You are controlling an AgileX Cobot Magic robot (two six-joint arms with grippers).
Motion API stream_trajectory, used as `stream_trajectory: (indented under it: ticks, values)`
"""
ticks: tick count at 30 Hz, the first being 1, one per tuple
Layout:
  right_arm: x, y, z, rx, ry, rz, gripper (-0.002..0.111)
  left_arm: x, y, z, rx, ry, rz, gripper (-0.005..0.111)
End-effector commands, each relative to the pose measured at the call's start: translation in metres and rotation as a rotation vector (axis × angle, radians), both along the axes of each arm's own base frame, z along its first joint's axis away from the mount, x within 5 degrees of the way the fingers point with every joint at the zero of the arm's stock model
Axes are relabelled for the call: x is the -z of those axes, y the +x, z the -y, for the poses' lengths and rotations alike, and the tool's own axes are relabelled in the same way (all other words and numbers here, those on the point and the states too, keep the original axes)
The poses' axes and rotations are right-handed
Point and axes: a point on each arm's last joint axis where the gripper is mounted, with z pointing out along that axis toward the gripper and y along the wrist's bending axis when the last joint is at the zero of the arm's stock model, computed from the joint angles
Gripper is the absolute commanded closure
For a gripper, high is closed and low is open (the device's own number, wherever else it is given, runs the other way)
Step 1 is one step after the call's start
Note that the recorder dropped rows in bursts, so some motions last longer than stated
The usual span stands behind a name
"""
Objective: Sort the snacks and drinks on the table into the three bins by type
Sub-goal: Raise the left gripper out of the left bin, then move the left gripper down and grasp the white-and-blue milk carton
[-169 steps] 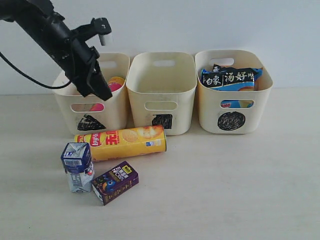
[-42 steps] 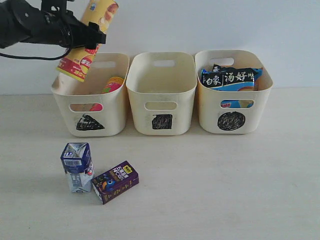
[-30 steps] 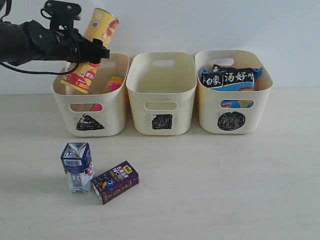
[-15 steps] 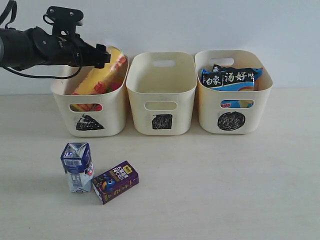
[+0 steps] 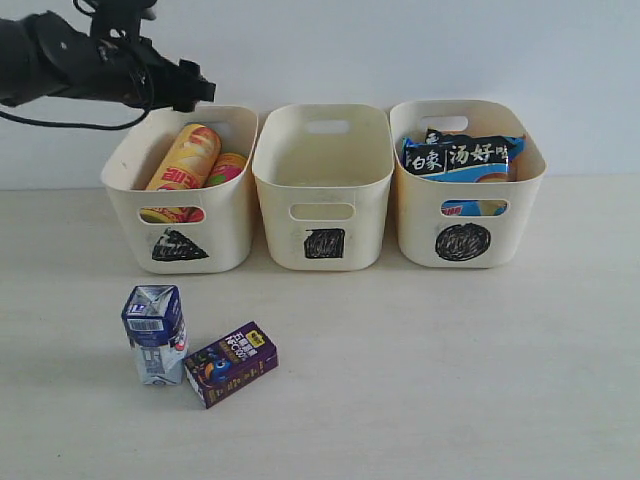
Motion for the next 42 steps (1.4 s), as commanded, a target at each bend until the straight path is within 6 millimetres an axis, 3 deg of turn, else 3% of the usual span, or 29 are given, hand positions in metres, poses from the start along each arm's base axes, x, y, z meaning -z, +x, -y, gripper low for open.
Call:
stream_trajectory:
  ticks: [1, 2, 9, 16, 27, 42]
  values:
    - [0.001, 0.000, 0.000, 0.003, -0.010, 0.007, 0.108, -0.030, -0.019, 0.000, 0.049, 0.013, -0.040, 0.096]
    - [0.001, 0.000, 0.000, 0.003, -0.010, 0.007, 0.108, -0.034, -0.023, -0.001, 0.063, 0.034, -0.048, 0.101]
    - [0.001, 0.000, 0.000, 0.003, -0.010, 0.007, 0.108, -0.061, -0.051, -0.003, 0.133, 0.065, -0.156, 0.102]
    - [0.001, 0.000, 0.000, 0.003, -0.010, 0.007, 0.108, -0.065, -0.081, -0.009, 0.166, 0.127, -0.254, 0.102]
    - [0.001, 0.000, 0.000, 0.003, -0.010, 0.007, 0.108, -0.048, -0.135, -0.022, 0.146, 0.116, -0.322, 0.102]
    - [0.001, 0.000, 0.000, 0.003, -0.010, 0.007, 0.108, -0.006, -0.182, -0.026, 0.198, 0.126, -0.700, 0.102]
